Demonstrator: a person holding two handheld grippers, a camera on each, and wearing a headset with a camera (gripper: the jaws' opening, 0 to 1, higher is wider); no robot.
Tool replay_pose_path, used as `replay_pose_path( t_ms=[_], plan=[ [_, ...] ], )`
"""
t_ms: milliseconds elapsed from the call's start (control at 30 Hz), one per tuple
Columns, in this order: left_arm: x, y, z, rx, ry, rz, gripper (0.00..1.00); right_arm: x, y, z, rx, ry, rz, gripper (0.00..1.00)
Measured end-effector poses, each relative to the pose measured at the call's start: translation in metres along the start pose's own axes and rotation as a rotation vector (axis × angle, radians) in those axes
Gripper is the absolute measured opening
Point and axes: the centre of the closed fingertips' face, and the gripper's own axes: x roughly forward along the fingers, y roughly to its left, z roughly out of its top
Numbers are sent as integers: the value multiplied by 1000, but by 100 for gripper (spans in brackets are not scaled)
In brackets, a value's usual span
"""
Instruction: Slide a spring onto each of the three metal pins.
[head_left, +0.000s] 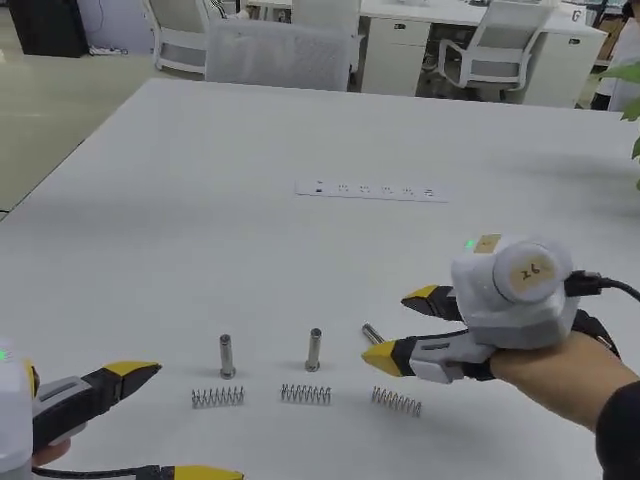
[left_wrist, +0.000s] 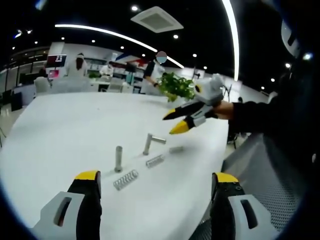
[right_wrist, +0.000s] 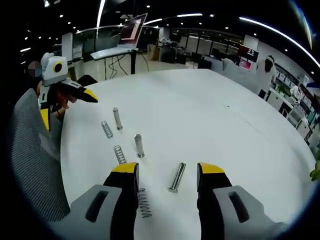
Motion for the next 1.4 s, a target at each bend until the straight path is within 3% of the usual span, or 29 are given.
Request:
replay_pose_path(
  t_ms=[367,800,1400],
  plan=[
    [1,-2,-1,1,9,-6,88,23,-21,-15,88,95,-54,29],
    [2,-1,-1,-2,9,-6,88,41,-25,-26,147,144,-43,19],
    [2,-1,-3,-3,20,-4,87,50,-24,-34,167,180,-39,15]
  ],
)
